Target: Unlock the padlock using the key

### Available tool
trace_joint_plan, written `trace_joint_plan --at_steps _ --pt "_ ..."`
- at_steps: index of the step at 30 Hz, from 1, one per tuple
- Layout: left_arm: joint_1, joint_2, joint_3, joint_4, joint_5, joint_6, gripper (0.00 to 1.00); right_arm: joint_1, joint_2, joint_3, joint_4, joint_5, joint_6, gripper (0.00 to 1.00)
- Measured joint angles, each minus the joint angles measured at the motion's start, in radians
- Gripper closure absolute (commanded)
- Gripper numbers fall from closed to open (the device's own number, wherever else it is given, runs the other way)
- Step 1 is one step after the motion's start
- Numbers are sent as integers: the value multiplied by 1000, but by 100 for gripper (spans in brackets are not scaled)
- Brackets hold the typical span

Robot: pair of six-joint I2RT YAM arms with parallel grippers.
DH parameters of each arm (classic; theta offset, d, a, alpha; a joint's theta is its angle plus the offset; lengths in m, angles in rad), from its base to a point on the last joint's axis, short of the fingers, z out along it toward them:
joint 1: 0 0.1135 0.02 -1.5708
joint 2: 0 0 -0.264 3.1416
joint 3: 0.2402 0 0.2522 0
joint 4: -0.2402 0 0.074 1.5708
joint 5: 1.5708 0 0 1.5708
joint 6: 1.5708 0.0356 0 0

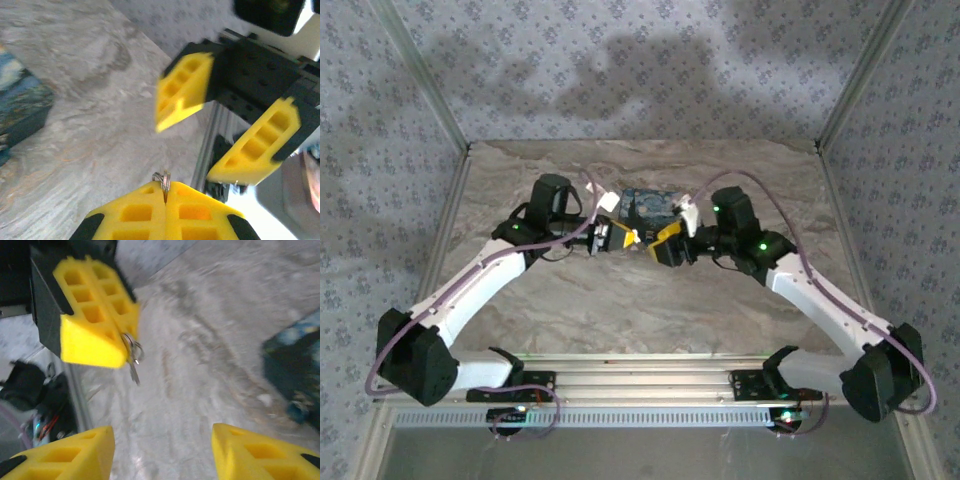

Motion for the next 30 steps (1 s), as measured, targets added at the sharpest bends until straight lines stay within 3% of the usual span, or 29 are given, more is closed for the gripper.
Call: trace_joint_plan --at_steps 4,12,23,30 --pt "61 -26 -100 156 -31 -214 100 -40 -42 -45 114 72 193 43" --pt "66 -46 -161 420 -82 -547 100 -11 -33 -142 367 196 517 47" --pt "45 -47 -161 500 -72 -665 100 96 63 -120 557 231 641 53" --pt "27 -46 -151 507 -53 -680 100 117 113 -90 603 217 665 67"
